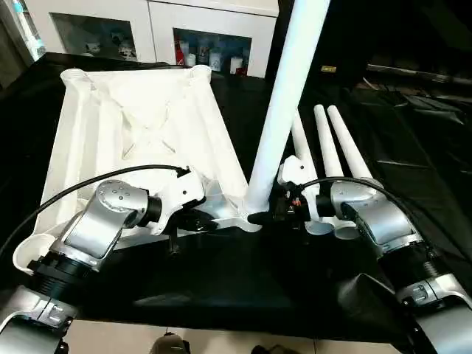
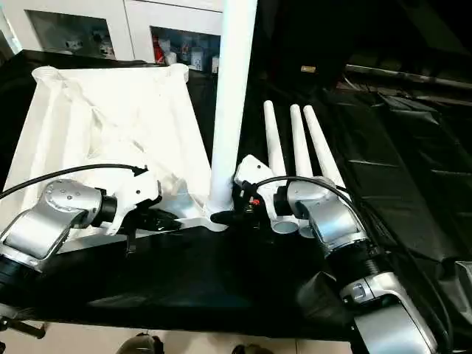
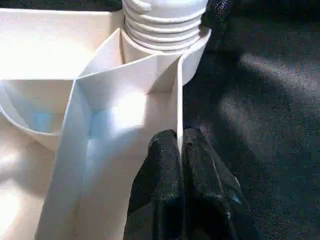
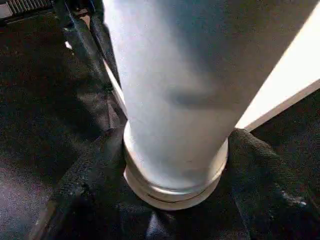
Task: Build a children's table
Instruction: Rotate leg to tighten
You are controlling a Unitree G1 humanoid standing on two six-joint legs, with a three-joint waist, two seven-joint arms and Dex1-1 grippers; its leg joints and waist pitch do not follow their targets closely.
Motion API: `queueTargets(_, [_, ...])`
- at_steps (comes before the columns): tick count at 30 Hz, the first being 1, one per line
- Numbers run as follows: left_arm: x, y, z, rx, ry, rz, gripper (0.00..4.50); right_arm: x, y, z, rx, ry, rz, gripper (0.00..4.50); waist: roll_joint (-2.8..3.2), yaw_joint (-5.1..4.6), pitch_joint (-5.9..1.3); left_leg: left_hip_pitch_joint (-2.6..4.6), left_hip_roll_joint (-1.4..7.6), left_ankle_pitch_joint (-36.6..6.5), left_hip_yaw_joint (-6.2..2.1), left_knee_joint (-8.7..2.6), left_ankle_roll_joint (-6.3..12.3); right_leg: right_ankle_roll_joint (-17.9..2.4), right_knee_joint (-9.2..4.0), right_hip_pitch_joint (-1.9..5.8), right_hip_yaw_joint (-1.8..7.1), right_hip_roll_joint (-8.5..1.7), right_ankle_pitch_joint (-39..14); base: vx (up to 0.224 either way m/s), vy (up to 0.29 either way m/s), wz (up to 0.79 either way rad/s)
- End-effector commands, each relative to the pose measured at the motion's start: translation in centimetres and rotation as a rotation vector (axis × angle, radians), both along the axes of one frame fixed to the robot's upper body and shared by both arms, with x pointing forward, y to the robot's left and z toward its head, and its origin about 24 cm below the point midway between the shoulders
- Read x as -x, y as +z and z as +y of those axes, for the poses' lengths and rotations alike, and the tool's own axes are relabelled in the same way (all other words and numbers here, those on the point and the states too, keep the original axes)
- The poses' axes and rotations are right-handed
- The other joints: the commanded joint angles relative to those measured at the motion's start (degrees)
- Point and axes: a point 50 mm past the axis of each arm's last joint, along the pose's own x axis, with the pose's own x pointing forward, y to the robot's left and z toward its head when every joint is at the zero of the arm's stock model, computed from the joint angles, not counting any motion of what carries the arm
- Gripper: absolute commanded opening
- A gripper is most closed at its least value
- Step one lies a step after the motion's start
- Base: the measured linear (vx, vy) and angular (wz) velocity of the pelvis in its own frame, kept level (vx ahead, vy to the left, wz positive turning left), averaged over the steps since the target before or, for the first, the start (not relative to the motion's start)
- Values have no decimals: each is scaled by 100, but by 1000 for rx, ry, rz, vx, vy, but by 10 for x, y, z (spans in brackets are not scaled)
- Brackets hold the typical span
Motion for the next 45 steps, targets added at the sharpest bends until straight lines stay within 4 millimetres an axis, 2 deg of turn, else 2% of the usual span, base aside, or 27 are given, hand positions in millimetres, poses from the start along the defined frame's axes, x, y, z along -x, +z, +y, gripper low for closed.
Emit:
queueTargets(1, [0, 2, -12, 22, -18, -24, 0, 0, -9, 1, -20, -76, 9, 274, 66, -12, -446, 101, 230, -461, -35, -331, 300, -1393, -283, 330, 318, -484, -145, 0, 0, 0])
queueTargets(3, [-7, 0, -13, 11, 48, -50, 0, -8, -15, 3, -21, -192, -11, 273, 64, -31, -431, 92, 230, -539, -39, -342, 213, -1390, -304, 318, 316, -491, -305, 0, 0, 0])
queueTargets(4, [-13, -1, -16, 8, 100, -72, 0, -13, -18, 6, -31, -282, -11, 273, 65, -46, -408, 108, 221, -800, -44, -360, 109, -1314, -358, 313, 315, -500, -741, 0, 0, 0])
queueTargets(5, [-13, -1, -16, 8, 100, -72, 0, -13, -18, 6, -31, -282, -11, 273, 69, -58, -409, 116, 232, -890, -52, -363, 51, -1274, -361, 305, 319, -505, -911, 0, 0, 0])
queueTargets(6, [-20, -3, -23, 7, 165, -95, 0, -21, -23, 13, -60, -427, -5, 273, 85, -96, -386, 116, 218, -1082, -51, -374, -42, -1209, -392, 277, 331, -508, -1257, 0, 0, 0])
queueTargets(7, [-22, -4, -27, 7, 185, -99, 0, -24, -24, 17, -73, -485, -2, 273, 75, -119, -378, 134, 209, -1255, -69, -388, -153, -1113, -444, 274, 325, -521, -1673, 0, 0, 0])
queueTargets(8, [-24, -5, -29, 6, 195, -101, 0, -26, -25, 20, -83, -527, 1, 273, 88, -127, -386, 96, 211, -1265, -103, -398, -208, -977, -445, 319, 319, -545, -1871, 0, 0, 0])
queueTargets(9, [-30, -6, -41, 22, 272, -104, 0, -31, -30, 29, -102, -658, 26, 273, 79, -145, -390, 86, 213, -1265, -104, -406, -215, -936, -450, 314, 313, -533, -1883, 0, 0, 0])
queueTargets(10, [-30, -6, -41, 23, 277, -104, 0, -31, -30, 30, -103, -666, 28, 273, 103, -173, -381, 147, 222, -1372, -87, -396, -252, -950, -473, 234, 332, -517, -1884, 0, 0, 0])
queueTargets(11, [-35, -7, -53, 34, 340, -105, 0, -34, -34, 40, -119, -774, 47, 273, 89, -178, -377, 150, 217, -1410, -90, -397, -270, -945, -474, 232, 333, -516, -1910, 0, 0, 0])
queueTargets(13, [-38, -8, -62, 33, 380, -109, 0, -35, -37, 50, -130, -845, 53, 272, 104, -184, -394, 145, 209, -1377, -91, -390, -271, -936, -463, 228, 333, -518, -1797, 0, 0, 0])
queueTargets(15, [-38, -10, -69, 31, 399, -111, 0, -35, -36, 59, -141, -873, 34, 272, 91, -183, -408, 112, 198, -1281, -86, -388, -225, -902, -442, 257, 327, -500, -1544, 0, 0, 0])
queueTargets(16, [-38, -11, -72, 26, 400, -111, 0, -34, -35, 66, -159, -860, 33, 272, 102, -183, -407, 109, 198, -1223, -79, -386, -199, -913, -426, 246, 327, -491, -1344, 0, 0, 0])
queueTargets(20, [-36, -12, -77, 33, 399, -109, 0, -35, -30, 79, -224, -831, 51, 272, 96, -188, -401, 95, 196, -1237, -78, -394, -103, -909, -420, 262, 321, -485, -1214, 0, 0, 0])
queueTargets(22, [-37, -12, -73, 32, 389, -114, 0, -37, -25, 78, -243, -816, 43, 328, 100, -198, -385, 104, 196, -1379, -84, -405, -101, -897, -440, 250, 315, -484, -1400, 0, 0, 0])
queueTargets(25, [-37, -11, -69, 32, 381, -119, 0, -40, -20, 75, -244, -792, 2, 348, 97, -206, -384, 104, 201, -1456, -85, -407, -93, -843, -467, 243, 323, -500, -1607, 0, 0, 0])
queueTargets(26, [-37, -11, -67, 32, 377, -122, 0, -41, -17, 74, -247, -774, -18, 370, 96, -207, -382, 98, 201, -1446, -88, -410, -89, -842, -468, 243, 322, -500, -1609, 0, 0, 0])
queueTargets(29, [-35, -10, -59, 25, 345, -117, 0, -43, -10, 62, -221, -695, -66, 370, 90, -208, -403, 73, 201, -1229, -81, -397, -15, -904, -430, 275, 322, -488, -1285, 0, 0, 0])
queueTargets(31, [-35, -10, -49, 12, 329, -115, 0, -43, -6, 47, -198, -628, -92, 370, 95, -199, -415, 71, 204, -1021, -71, -381, 67, -1007, -398, 290, 318, -482, -927, 0, 0, 0])
queueTargets(32, [-35, -10, -49, 12, 329, -115, 0, -43, -6, 47, -198, -628, -92, 370, 93, -193, -415, 59, 205, -968, -69, -378, 88, -1026, -389, 302, 319, -482, -831, 0, 0, 0])
queueTargets(35, [-33, -9, -39, 5, 300, -113, 0, -40, -3, 26, -143, -537, -124, 370, 96, -177, -418, 75, 210, -824, -57, -367, 173, -1147, -372, 303, 317, -477, -588, 0, 0, 0])
queueTargets(37, [-30, -7, -33, 7, 262, -108, 0, -36, -3, 13, -108, -468, -127, 370, 116, -130, -432, 91, 219, -727, -53, -361, 223, -1214, -355, 315, 312, -471, -404, 0, 0, 0])
queueTargets(38, [-30, -7, -33, 7, 262, -108, 0, -36, -3, 13, -108, -468, -127, 370, 109, -120, -432, 90, 225, -699, -50, -362, 227, -1220, -351, 317, 312, -471, -340, 0, 0, 0])
queueTargets(40, [-22, -5, -26, 19, 158, -85, 0, -26, -1, -1, -63, -343, -118, 370, 96, -93, -438, 76, 221, -608, -49, -354, 299, -1280, -320, 346, 311, -464, -92, 0, 0, 0])
queueTargets(41, [-19, -4, -25, 29, 112, -86, 0, -23, 0, -5, -52, -309, -110, 370, 113, -88, -438, 74, 228, -592, -53, -356, 304, -1290, -314, 345, 311, -472, -53, 0, 0, 0])
queueTargets(42, [-15, -3, -23, 31, 84, -65, 0, -20, 0, -8, -40, -271, -100, 370, 100, -97, -439, 82, 223, -584, -47, -352, 335, -1317, -313, 340, 310, -468, -22, 0, 0, 0])
queueTargets(45, [-9, -2, -19, 27, 17, -40, 0, -13, 1, -13, -17, -195, -73, 370, 107, -83, -407, 96, 233, -730, -44, -367, 332, -1342, -350, 322, 309, -473, -309, 0, 0, 0])
